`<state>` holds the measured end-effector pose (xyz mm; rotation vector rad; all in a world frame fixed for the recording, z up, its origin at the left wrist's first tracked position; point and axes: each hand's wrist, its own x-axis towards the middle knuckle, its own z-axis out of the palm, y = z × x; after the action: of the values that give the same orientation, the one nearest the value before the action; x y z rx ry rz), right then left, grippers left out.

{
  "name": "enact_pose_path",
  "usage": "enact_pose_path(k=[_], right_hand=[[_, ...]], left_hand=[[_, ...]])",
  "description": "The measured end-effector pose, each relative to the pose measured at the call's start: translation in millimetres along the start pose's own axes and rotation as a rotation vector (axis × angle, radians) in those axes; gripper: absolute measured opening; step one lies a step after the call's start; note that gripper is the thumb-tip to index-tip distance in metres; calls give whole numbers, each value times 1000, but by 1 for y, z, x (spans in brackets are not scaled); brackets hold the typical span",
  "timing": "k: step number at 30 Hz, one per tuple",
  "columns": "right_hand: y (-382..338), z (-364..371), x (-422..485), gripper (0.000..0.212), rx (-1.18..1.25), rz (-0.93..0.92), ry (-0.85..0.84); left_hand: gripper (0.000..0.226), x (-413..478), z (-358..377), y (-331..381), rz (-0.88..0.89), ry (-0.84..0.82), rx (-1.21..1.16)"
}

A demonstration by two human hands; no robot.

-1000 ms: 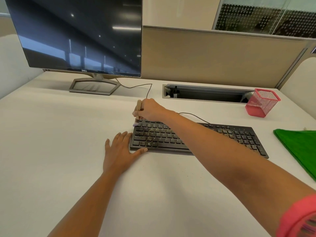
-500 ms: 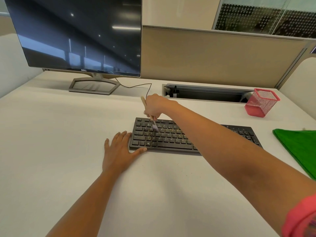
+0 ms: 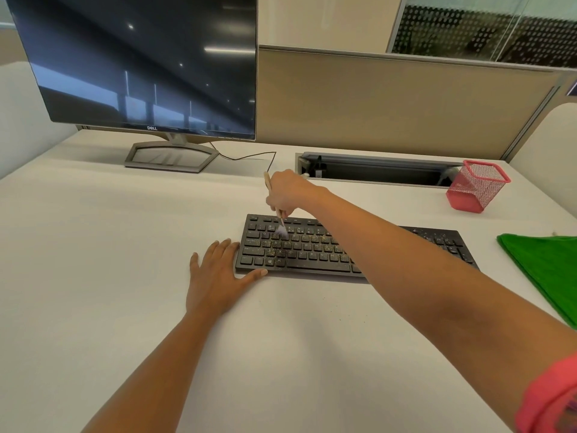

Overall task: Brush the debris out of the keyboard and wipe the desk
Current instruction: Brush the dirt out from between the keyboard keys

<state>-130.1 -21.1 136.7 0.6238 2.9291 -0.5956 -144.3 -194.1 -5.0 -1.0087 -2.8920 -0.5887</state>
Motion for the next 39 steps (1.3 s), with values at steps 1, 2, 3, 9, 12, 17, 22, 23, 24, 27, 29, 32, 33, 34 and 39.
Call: enact_pose_path(k=[1, 2, 3, 9, 12, 17, 22, 23, 24, 27, 29, 32, 33, 34, 39], right_hand=[[1, -1, 1, 14, 23, 7, 32], [2, -1, 2, 18, 61, 9, 64], [2, 0, 3, 21, 102, 7, 99], [9, 8, 4, 29, 175, -32, 51], [9, 2, 1, 26, 158, -76, -99], [9, -8, -1, 26, 178, -88, -123], [15, -6, -1, 25, 246, -72, 49], [16, -4, -2, 26, 246, -67, 28], [16, -3, -2, 26, 249, -63, -13], [17, -4, -4, 26, 213, -55, -138], [16, -8, -6, 27, 210, -46, -150], [18, -11, -3, 27, 286, -18, -44], [18, -10, -2, 27, 305, -14, 3], [18, -8, -1, 27, 318, -14, 48], [10, 10, 2, 29, 376, 26, 170]], left_hand=[[105, 0, 0, 0, 1, 0, 1], [105, 0, 0, 0, 1, 0, 1], [105, 0, 0, 0, 2, 1, 1], [106, 0, 0, 0, -2, -8, 8], [106, 0, -1, 1, -1, -3, 3], [106, 0, 0, 0, 5, 5, -3], [106, -1, -2, 1, 1, -9, -13], [106, -1, -2, 1, 1, -8, -14], [107, -1, -2, 1, 0, -7, -14], [106, -1, -1, 1, 0, -3, -15], [106, -1, -1, 1, 3, -3, -23], [107, -1, -2, 1, 5, 1, -31], [107, -1, -2, 1, 6, 2, -31], [106, -1, -2, 1, 8, 3, -30], [106, -1, -1, 1, 7, 9, -29]])
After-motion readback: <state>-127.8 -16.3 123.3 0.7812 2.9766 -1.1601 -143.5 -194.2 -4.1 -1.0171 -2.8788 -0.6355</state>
